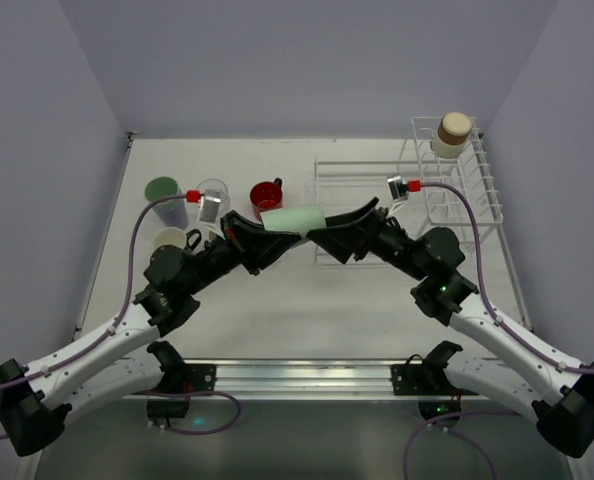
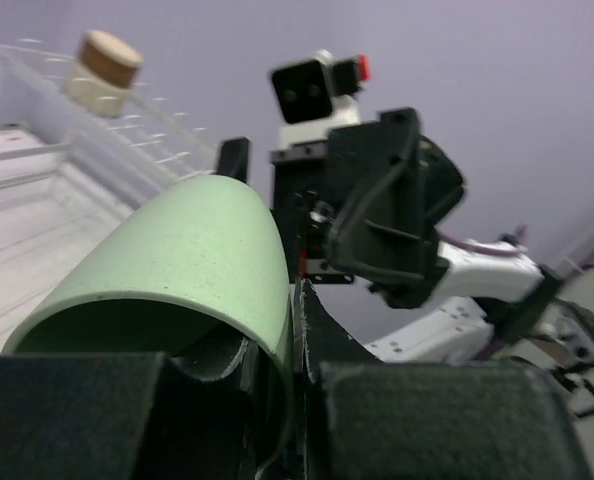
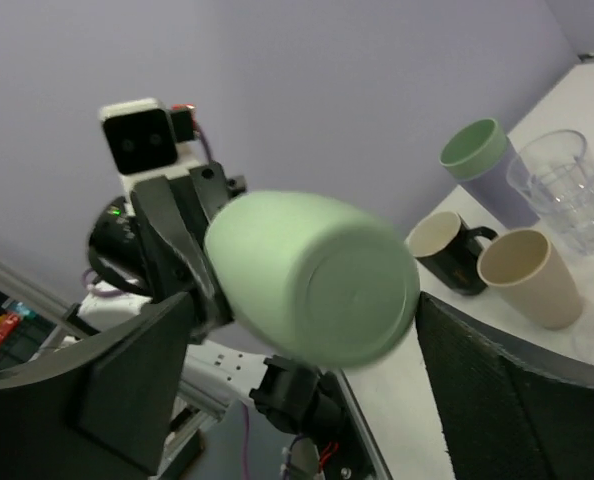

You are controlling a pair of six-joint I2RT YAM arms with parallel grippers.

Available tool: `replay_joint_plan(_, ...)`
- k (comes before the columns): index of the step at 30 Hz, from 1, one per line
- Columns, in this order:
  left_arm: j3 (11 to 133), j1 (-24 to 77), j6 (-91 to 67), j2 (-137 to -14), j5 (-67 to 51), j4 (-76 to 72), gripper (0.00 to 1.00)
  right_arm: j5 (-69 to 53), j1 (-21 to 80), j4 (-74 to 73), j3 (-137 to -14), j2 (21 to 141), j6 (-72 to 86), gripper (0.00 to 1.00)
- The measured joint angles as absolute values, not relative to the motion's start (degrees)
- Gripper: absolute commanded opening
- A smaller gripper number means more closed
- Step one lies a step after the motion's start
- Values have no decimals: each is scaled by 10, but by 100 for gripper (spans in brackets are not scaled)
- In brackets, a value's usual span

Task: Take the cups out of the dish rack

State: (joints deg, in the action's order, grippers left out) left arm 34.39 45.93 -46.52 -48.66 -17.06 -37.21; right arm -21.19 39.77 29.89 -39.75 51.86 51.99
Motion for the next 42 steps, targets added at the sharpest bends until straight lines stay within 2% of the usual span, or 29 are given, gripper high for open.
replay_joint_plan(9,588,423,-308,-483,23,82,0,-190,398,142,-399,448,391,99)
replay_joint_plan(14,696,354,-243,-553,78,293,0,-174,398,94,-399,448,347,99)
replay_joint_plan(19,774,319,-190,-670,100,430,0,-142,398,58,-398,449,320,99)
replay_joint_plan(28,814,291,-128,-803,105,522,0,-112,398,34,-397,446,301,99)
replay_joint_plan(42,807,270,-99,-838,62,534,0,-101,398,25,-397,450,293,99)
